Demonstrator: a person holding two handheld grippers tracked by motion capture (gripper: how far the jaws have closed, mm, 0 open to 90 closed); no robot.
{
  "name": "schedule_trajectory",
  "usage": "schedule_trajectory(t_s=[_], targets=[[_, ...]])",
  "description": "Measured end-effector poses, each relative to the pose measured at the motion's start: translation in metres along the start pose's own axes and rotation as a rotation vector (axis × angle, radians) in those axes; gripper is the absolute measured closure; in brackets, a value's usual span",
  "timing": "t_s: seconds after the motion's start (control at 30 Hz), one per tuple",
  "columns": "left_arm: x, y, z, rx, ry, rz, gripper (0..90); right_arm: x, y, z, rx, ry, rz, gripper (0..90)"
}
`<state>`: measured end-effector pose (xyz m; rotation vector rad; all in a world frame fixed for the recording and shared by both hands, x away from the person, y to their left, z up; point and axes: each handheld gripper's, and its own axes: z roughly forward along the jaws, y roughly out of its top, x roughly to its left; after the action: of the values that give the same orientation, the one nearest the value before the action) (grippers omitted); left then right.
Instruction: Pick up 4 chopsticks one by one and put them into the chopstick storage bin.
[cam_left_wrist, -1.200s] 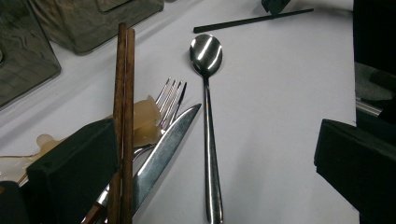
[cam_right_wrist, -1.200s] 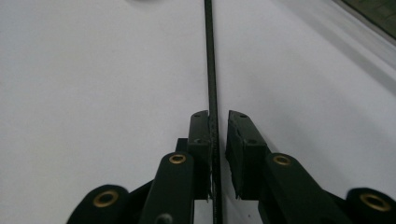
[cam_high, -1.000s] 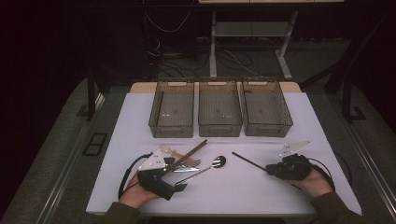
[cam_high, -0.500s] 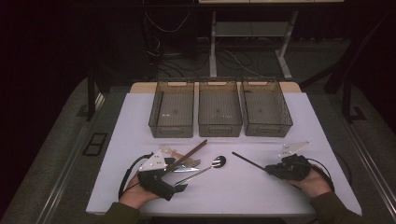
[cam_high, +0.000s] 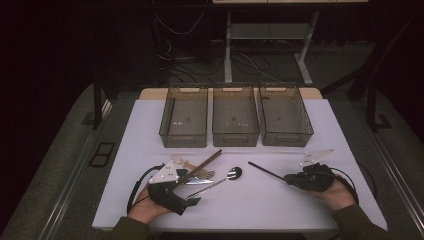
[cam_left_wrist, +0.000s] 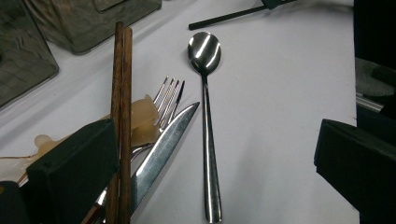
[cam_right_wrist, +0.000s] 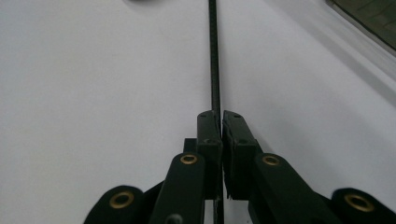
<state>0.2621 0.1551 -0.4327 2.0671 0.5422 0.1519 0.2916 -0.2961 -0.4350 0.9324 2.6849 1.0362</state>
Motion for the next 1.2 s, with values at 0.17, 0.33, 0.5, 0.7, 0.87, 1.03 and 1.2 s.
schedule_trajectory(t_s=[0.17, 0.33, 0.5, 0.7, 0.87, 1.03, 1.2], targets=[[0.000, 0.000, 0.001, 0.002, -0.001, -0.001, 0.0, 0.001, 0.002, -0.002, -0.010, 0.002, 0.002, 86.4], [0.002, -0.001, 0.001, 0.003, -0.005, 0.005, 0.0, 0.001, 0.005, -0.004, -0.023, 0.001, 0.007, 86.3], [0.005, -0.003, 0.001, -0.002, 0.000, -0.004, 0.0, 0.000, 0.008, -0.008, -0.044, 0.005, 0.009, 86.4], [0.005, -0.003, 0.002, 0.006, -0.001, -0.008, 0.0, -0.002, 0.011, -0.013, -0.070, 0.008, 0.010, 86.3], [0.004, -0.003, 0.002, 0.009, 0.001, -0.006, 0.0, -0.002, 0.013, -0.017, -0.098, 0.016, 0.016, 86.3], [0.004, -0.002, 0.002, 0.012, 0.006, -0.003, 0.0, 0.000, 0.019, -0.020, -0.113, 0.013, 0.016, 86.3], [0.002, -0.002, 0.003, 0.006, 0.005, -0.006, 0.0, 0.001, 0.027, -0.021, -0.136, 0.011, 0.017, 86.3]])
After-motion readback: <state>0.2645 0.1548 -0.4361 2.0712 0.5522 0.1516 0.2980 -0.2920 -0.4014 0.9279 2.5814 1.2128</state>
